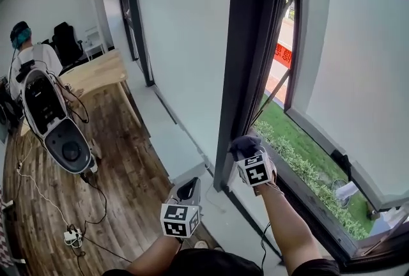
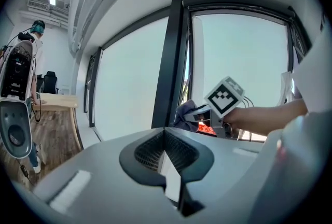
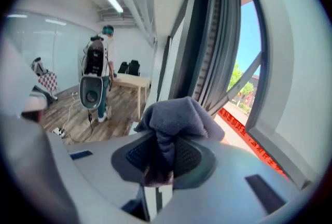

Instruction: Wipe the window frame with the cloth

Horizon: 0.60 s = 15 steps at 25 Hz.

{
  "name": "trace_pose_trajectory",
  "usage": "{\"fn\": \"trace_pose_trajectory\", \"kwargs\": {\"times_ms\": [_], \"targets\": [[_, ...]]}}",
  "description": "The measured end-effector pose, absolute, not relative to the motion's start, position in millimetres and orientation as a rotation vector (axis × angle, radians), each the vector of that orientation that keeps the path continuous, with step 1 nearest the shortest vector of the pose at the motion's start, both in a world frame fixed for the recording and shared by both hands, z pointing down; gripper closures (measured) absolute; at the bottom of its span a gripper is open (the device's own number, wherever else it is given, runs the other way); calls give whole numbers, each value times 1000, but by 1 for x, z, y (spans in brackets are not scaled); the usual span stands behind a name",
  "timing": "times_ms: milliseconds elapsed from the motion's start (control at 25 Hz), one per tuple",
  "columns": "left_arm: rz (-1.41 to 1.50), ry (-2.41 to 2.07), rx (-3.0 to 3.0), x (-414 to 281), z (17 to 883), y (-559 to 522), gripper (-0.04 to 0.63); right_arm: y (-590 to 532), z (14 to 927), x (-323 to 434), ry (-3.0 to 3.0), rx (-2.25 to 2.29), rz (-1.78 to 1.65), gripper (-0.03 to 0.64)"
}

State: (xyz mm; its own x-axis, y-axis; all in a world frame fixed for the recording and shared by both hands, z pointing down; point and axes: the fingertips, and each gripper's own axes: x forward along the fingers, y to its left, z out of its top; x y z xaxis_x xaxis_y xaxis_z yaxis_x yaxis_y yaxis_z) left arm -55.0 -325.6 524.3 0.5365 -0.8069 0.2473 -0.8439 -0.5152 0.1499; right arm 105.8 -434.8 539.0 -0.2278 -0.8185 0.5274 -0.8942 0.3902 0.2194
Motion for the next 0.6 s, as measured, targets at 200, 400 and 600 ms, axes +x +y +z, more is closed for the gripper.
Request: {"fn": "trace_pose_trajectory", "kwargs": {"times_ms": [200,400,600], "targets": [[201,-1367,2566,-45,514,-324,586,-377,477,80,-2402,1655,20,538],[180,-1339,2614,-35,502,-314,586,-317,459,79,-2506,1832,-73,538],[177,-1319,2638,-28,498,-307,586,-282,467,98,-2494,1981,-39,538]]}}
